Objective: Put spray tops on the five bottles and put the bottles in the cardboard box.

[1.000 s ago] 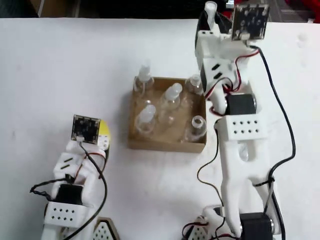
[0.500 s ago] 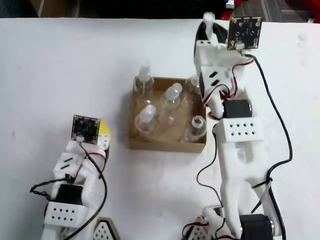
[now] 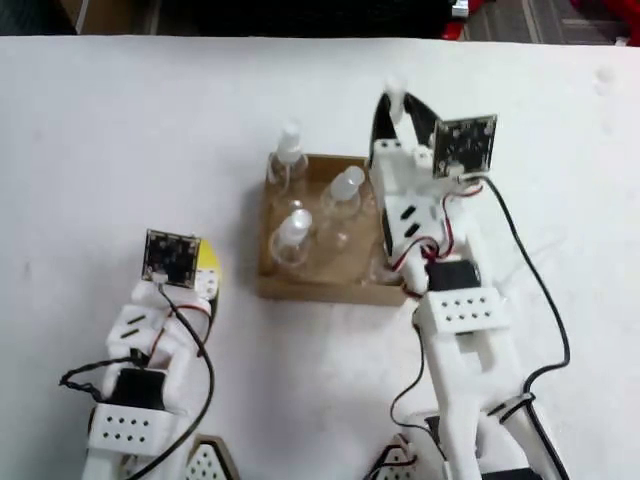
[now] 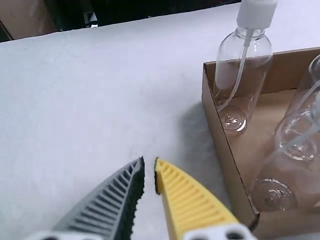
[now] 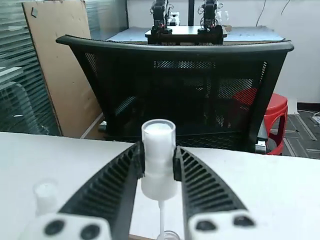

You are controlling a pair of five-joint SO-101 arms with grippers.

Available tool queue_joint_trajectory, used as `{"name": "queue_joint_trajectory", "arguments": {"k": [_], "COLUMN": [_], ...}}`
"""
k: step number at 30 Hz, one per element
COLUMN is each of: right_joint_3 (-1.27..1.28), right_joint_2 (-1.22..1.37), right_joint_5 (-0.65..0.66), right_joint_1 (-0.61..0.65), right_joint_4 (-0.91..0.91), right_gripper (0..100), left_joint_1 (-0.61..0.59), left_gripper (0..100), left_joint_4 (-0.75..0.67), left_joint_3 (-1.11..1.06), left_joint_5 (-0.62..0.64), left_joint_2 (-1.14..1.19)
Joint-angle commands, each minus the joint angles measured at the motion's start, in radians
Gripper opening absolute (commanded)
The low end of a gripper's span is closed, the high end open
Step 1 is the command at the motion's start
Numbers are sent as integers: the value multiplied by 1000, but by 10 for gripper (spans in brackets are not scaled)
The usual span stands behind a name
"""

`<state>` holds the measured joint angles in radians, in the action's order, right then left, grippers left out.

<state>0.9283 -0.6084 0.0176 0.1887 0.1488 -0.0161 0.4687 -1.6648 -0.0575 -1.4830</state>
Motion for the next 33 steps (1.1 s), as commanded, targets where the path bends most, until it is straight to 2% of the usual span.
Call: {"name": "queue_joint_trajectory", "arguments": {"k": [1, 17, 19, 24, 30, 33], "right_joint_3": [48, 135, 135, 158, 155, 144], "right_joint_2": [-31, -31, -31, -41, -65, -153], "right_joint_5": [14, 18, 18, 15, 17, 17], "right_joint_1": [5, -4, -15, -28, -36, -39], "right_joint_4": [65, 64, 62, 64, 58, -10], "right_gripper": [15, 15, 44, 186, 173, 173], "left_joint_1": [-1, -1, -1, -1, -1, -1], "left_gripper": [42, 42, 42, 42, 42, 42], "left_joint_4": [-26, -26, -26, -26, -26, -26], "left_joint_3": [29, 29, 29, 29, 29, 29], "left_joint_5": [-12, -12, -12, -12, -12, -12], "left_joint_2": [-12, -12, -12, -12, -12, -12]}}
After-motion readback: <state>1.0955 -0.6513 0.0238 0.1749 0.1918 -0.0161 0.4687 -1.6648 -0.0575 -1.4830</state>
